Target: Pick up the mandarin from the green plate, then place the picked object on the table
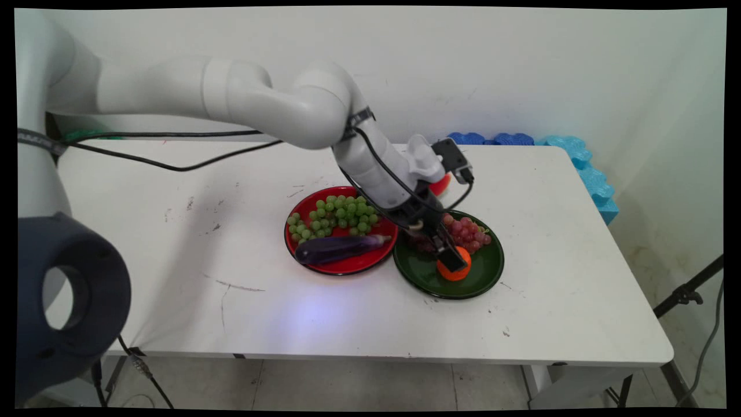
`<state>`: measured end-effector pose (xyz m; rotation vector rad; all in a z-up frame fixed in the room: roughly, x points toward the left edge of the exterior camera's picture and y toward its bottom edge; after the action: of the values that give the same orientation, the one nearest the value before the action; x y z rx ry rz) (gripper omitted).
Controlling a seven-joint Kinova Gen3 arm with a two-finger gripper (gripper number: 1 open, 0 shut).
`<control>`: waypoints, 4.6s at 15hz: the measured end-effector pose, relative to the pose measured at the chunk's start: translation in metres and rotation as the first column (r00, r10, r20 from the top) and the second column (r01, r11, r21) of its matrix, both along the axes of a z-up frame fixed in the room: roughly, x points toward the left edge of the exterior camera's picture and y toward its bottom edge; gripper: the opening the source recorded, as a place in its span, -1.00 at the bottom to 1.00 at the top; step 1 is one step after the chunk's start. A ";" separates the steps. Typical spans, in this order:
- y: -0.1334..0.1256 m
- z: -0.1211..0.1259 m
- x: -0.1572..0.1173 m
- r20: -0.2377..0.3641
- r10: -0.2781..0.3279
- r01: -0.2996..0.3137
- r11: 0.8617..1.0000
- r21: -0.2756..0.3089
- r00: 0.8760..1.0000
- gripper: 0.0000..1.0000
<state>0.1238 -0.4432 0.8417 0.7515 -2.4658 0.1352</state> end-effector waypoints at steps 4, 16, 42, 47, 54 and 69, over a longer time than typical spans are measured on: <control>-0.008 -0.020 -0.012 -0.004 0.011 -0.011 1.000 -0.003 1.000 1.00; -0.009 -0.045 -0.027 -0.006 0.011 -0.011 1.000 0.010 1.000 1.00; 0.063 0.074 0.052 0.022 -0.085 0.086 0.995 -0.051 0.996 -1.00; 0.091 0.073 0.086 0.051 -0.112 0.114 0.993 -0.043 0.992 -1.00; 0.106 0.038 0.107 0.069 -0.147 0.150 0.988 -0.038 0.987 -1.00; 0.098 -0.021 0.111 0.029 -0.170 0.171 0.983 -0.069 0.985 -1.00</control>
<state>0.2345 -0.3451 0.8211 0.5087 -2.5202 0.1671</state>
